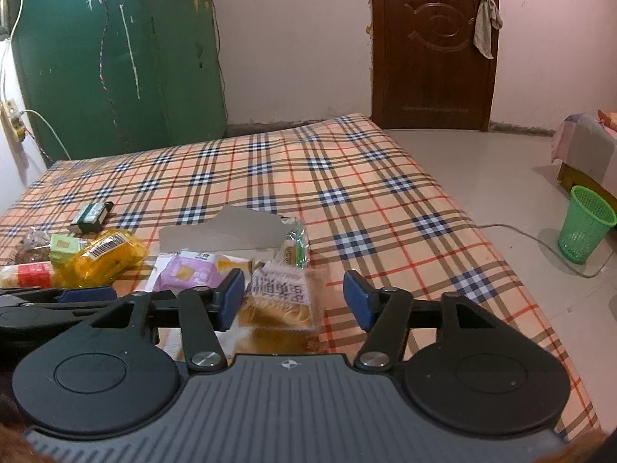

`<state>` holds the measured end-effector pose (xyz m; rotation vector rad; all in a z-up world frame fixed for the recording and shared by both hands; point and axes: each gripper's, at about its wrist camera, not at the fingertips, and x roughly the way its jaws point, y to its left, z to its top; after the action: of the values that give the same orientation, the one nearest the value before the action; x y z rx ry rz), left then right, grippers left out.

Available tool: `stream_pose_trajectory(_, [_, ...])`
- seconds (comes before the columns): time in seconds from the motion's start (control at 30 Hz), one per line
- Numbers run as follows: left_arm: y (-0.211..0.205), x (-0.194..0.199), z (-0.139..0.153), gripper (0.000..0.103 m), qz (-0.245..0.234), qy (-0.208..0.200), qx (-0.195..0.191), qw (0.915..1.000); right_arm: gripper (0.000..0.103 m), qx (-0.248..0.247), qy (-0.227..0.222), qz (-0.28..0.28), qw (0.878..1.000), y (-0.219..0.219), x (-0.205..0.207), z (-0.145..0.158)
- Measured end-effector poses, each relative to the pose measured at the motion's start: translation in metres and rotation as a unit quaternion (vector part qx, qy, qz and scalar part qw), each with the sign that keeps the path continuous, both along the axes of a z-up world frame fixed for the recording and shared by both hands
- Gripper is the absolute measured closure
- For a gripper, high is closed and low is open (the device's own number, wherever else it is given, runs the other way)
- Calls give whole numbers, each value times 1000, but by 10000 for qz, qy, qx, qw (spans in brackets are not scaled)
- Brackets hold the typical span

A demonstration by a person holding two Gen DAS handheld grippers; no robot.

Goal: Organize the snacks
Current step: 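Lower both snacks into the white box and open both grippers, then move both grippers back toward the snack pile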

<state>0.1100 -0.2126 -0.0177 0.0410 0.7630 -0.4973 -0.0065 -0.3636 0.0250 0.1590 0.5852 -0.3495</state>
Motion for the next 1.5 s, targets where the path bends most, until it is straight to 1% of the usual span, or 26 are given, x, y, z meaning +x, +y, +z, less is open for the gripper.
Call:
stream_pose_trajectory(0.23, [11,-8,7,42,14,-52,115,9999,28,-90,-174,54,9998,9,-10,11])
stream_pose_trajectory(0.37, [25,-14,18,42,183,-108,130,9997,28,-105,-275,127,9995,14,-17,21])
stream_pose_trajectory(0.47, [35,-18,25,42,296,-224,232,9990,28,-108,-277,189,9994,20,-20,24])
stream_pose_trajectory(0.53, [42,-21,29,42,367,-279,324,9984,28,-125,-247,242,9993,24,-20,24])
stream_pose_trajectory(0.73, [67,-27,32,42,595,-288,384,9971,28,-83,-166,439,9989,41,-20,20])
stream_pose_trajectory(1.17, [108,-34,39,42,957,-404,395,9938,28,-109,-128,900,9958,88,-5,19])
stream_pose_trajectory(1.5, [141,-38,38,42,1192,-453,413,9910,28,-121,-58,1316,9912,126,8,12])
